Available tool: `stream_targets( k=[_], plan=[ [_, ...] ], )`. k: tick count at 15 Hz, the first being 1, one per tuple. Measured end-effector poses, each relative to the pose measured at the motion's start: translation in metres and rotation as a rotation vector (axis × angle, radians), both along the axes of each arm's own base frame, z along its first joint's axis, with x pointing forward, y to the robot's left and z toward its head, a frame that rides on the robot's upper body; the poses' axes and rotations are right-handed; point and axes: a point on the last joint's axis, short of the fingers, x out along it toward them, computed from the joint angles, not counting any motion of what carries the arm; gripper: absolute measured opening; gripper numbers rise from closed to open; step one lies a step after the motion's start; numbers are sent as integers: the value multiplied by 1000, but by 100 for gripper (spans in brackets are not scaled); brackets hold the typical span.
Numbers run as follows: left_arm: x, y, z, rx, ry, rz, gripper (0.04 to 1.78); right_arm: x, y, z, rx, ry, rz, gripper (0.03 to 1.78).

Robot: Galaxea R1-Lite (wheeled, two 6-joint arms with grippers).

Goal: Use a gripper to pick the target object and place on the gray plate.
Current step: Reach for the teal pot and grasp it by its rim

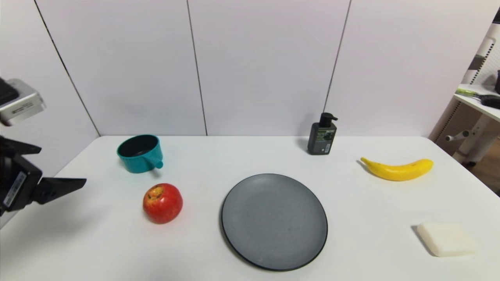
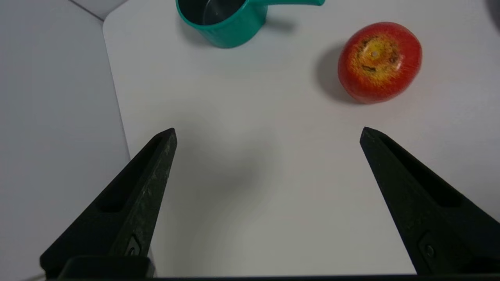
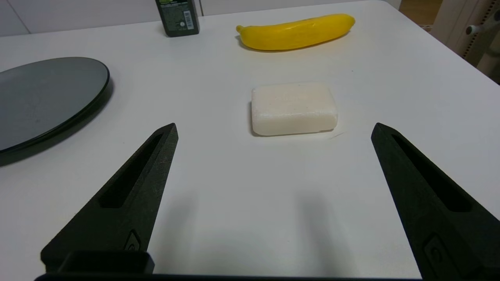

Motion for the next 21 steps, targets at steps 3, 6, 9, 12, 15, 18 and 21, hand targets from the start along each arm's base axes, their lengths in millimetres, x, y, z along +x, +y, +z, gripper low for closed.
stream_targets(
  k=[3, 6, 9, 12, 15, 18, 21],
  plan=[
    [59, 0, 6, 146, 61, -102, 169, 0, 0, 0, 0, 0, 0, 171],
    [111, 13, 1, 258, 88, -239, 169, 0, 0, 0, 0, 0, 0, 171],
    [155, 35, -8, 320, 89, -406, 169, 0, 0, 0, 0, 0, 0, 171],
    [181, 60, -25, 294, 109, -583, 169, 0, 0, 0, 0, 0, 0, 171],
    [200, 72, -42, 227, 99, -736, 169, 0, 0, 0, 0, 0, 0, 171],
    [208, 74, -47, 182, 107, -820, 169, 0, 0, 0, 0, 0, 0, 171],
    [216, 66, -50, 183, 111, -858, 169, 0, 0, 0, 0, 0, 0, 171]
  ],
)
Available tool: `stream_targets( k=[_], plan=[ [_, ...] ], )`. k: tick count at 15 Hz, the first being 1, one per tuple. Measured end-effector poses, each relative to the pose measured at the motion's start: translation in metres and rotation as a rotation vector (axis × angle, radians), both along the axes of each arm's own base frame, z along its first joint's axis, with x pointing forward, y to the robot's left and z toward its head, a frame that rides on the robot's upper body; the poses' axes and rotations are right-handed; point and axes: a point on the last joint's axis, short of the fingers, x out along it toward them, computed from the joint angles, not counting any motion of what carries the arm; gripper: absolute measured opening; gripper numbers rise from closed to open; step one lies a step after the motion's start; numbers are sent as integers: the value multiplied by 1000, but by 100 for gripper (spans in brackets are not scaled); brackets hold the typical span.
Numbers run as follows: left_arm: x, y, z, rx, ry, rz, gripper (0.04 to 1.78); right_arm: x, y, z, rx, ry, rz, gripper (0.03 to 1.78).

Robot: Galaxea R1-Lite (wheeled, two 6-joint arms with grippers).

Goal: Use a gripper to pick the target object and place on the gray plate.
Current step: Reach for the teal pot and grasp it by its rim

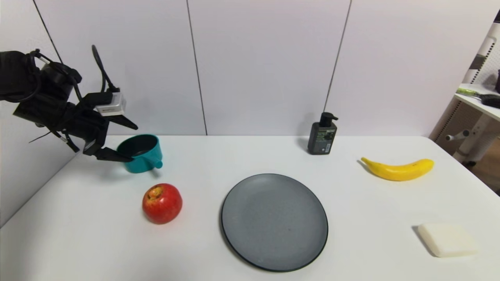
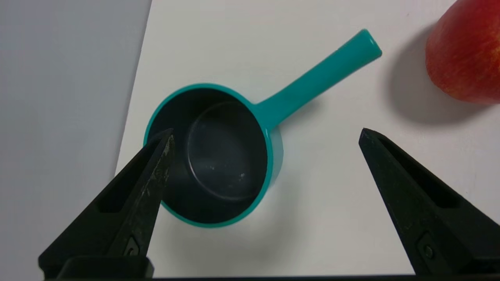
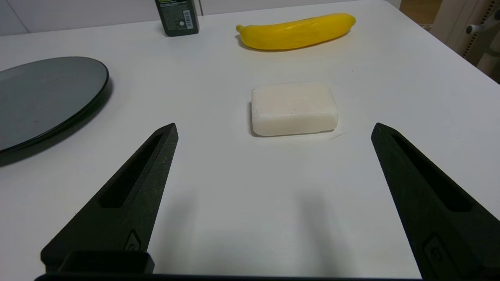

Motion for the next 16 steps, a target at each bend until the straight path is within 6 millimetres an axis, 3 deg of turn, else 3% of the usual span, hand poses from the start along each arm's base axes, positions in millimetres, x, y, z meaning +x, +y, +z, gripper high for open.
stream_targets(
  k=[10, 16],
  plan=[
    [16, -35, -20, 75, -33, -213, 169, 0, 0, 0, 0, 0, 0, 171],
    [23, -35, -36, 89, -12, -255, 169, 0, 0, 0, 0, 0, 0, 171]
  ],
)
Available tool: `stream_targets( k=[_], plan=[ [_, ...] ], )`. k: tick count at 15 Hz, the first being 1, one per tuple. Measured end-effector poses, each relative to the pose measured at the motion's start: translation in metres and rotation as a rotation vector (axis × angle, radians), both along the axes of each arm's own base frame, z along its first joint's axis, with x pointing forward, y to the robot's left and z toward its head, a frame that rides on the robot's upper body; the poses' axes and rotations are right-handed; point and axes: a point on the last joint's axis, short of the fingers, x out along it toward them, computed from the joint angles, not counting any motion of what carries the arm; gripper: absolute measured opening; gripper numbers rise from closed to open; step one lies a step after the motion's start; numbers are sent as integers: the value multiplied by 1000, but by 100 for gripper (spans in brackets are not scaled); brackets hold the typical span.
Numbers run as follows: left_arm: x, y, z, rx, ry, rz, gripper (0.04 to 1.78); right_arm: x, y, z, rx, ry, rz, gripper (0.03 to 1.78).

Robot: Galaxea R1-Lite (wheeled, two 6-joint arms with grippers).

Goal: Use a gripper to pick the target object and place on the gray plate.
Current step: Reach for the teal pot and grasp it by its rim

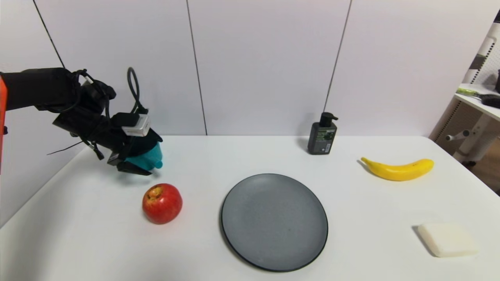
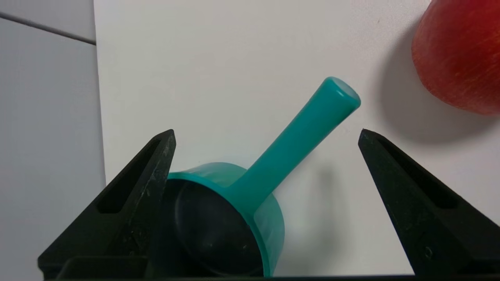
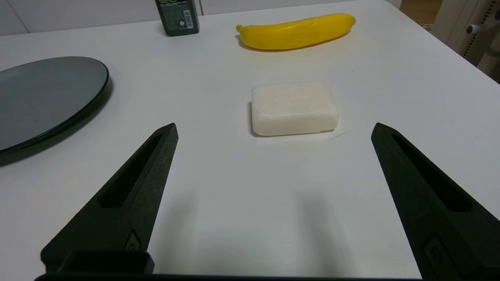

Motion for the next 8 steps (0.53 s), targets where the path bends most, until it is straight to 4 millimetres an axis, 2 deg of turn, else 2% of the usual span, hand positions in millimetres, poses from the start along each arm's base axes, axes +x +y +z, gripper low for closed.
stream_targets(
  k=[8],
  plan=[
    [7, 2, -16, 17, 41, 10, 169, 0, 0, 0, 0, 0, 0, 171]
  ],
)
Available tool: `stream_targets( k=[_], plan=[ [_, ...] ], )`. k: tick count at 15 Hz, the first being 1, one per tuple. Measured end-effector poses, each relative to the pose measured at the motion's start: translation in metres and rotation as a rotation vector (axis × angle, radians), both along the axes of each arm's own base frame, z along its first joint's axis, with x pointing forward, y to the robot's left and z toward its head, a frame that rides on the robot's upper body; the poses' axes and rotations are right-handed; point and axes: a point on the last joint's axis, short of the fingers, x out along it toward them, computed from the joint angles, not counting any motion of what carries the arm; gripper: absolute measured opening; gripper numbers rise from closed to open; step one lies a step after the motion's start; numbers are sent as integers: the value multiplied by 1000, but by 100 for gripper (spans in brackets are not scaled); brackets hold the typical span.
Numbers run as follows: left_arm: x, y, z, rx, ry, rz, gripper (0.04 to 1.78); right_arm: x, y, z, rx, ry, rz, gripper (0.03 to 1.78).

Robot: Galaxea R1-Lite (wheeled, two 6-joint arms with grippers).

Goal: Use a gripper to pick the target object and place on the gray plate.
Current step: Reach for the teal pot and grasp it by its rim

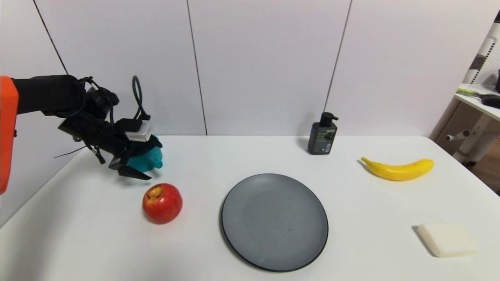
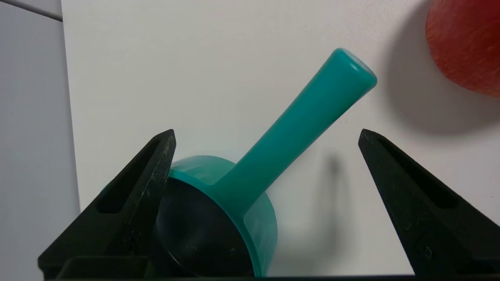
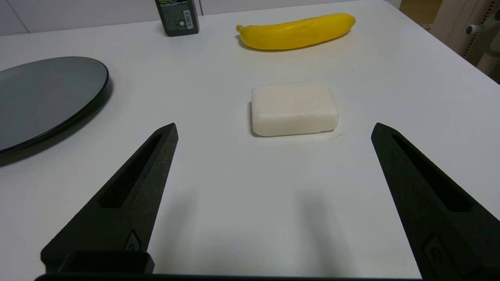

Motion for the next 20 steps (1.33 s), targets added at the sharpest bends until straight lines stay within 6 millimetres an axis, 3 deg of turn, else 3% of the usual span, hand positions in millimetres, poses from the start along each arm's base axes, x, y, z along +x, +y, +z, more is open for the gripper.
stream_targets(
  k=[12, 16, 20],
  plan=[
    [2, 0, -5, 1, 13, -1, 169, 0, 0, 0, 0, 0, 0, 171],
    [-7, 2, 14, 35, -28, 25, 169, 0, 0, 0, 0, 0, 0, 171],
    [-20, 22, 35, 65, -64, 112, 169, 0, 0, 0, 0, 0, 0, 171]
  ],
)
